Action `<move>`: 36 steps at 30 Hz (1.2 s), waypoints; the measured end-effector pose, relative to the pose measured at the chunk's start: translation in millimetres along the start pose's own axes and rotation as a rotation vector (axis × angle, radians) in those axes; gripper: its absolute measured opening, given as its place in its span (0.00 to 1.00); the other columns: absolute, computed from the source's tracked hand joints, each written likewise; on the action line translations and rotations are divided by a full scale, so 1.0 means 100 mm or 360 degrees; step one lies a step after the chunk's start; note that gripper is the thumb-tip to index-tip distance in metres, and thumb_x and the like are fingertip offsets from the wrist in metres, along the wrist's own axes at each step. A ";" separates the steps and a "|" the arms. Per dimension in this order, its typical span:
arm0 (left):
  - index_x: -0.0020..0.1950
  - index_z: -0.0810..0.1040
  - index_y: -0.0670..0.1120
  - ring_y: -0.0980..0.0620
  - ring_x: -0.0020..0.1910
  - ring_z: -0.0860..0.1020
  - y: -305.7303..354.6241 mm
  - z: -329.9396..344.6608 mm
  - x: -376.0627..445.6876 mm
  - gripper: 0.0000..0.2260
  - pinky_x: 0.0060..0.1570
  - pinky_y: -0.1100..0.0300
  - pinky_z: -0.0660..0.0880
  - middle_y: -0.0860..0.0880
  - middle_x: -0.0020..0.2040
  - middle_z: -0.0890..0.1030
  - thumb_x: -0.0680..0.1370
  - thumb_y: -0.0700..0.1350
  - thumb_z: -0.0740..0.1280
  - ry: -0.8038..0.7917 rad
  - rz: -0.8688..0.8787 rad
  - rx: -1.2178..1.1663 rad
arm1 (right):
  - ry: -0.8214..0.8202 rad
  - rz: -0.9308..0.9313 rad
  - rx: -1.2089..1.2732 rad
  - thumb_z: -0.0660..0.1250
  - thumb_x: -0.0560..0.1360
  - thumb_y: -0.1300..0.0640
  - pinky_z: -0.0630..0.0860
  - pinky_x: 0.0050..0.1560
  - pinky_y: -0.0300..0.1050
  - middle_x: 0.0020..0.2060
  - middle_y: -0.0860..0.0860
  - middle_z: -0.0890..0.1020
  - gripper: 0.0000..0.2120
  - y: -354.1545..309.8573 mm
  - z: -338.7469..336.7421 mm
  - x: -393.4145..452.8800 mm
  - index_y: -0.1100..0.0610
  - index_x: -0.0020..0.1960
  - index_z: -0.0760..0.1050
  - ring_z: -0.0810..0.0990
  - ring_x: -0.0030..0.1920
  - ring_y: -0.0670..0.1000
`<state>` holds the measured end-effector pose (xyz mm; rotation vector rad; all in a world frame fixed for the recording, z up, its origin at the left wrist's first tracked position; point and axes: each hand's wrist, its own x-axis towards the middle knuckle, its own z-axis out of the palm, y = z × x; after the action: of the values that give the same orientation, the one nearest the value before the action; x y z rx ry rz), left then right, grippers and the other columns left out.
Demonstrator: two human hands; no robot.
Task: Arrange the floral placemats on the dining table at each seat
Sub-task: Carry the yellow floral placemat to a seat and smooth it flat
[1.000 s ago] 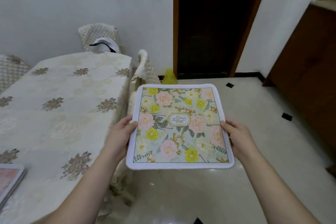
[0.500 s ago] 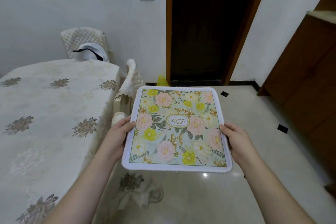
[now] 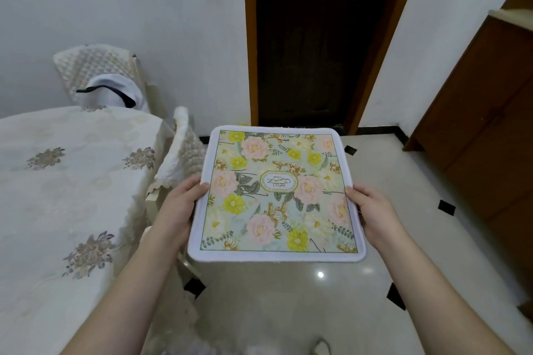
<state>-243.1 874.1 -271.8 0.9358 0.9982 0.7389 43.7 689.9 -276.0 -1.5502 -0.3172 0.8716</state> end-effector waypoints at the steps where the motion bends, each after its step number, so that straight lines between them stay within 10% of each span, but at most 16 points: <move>1: 0.60 0.79 0.43 0.35 0.51 0.82 0.01 0.07 0.11 0.11 0.53 0.37 0.78 0.37 0.53 0.83 0.80 0.38 0.63 0.0015 0.0001 0.0002 | -0.0012 -0.0004 -0.0013 0.64 0.79 0.61 0.81 0.52 0.58 0.42 0.57 0.86 0.07 -0.03 -0.01 0.15 0.58 0.51 0.81 0.84 0.42 0.57; 17: 0.58 0.78 0.43 0.40 0.43 0.84 0.34 1.11 1.35 0.10 0.43 0.44 0.82 0.38 0.50 0.84 0.81 0.38 0.61 0.0227 0.0114 0.0009 | -0.0254 0.0046 -0.0038 0.64 0.79 0.60 0.81 0.49 0.59 0.45 0.59 0.86 0.09 -0.70 -0.07 2.33 0.59 0.56 0.80 0.85 0.46 0.60; 36: 0.61 0.78 0.41 0.36 0.49 0.82 1.10 0.15 2.77 0.11 0.51 0.38 0.79 0.35 0.53 0.83 0.79 0.37 0.63 0.0603 0.0192 -0.0241 | -0.0590 0.0008 -0.0238 0.63 0.80 0.60 0.81 0.43 0.53 0.42 0.54 0.87 0.07 -1.25 2.04 3.82 0.56 0.54 0.80 0.86 0.43 0.55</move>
<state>-136.3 1152.9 -268.3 0.7424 1.2031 1.1058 198.4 1113.4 -277.9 -1.5203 -0.6580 1.1620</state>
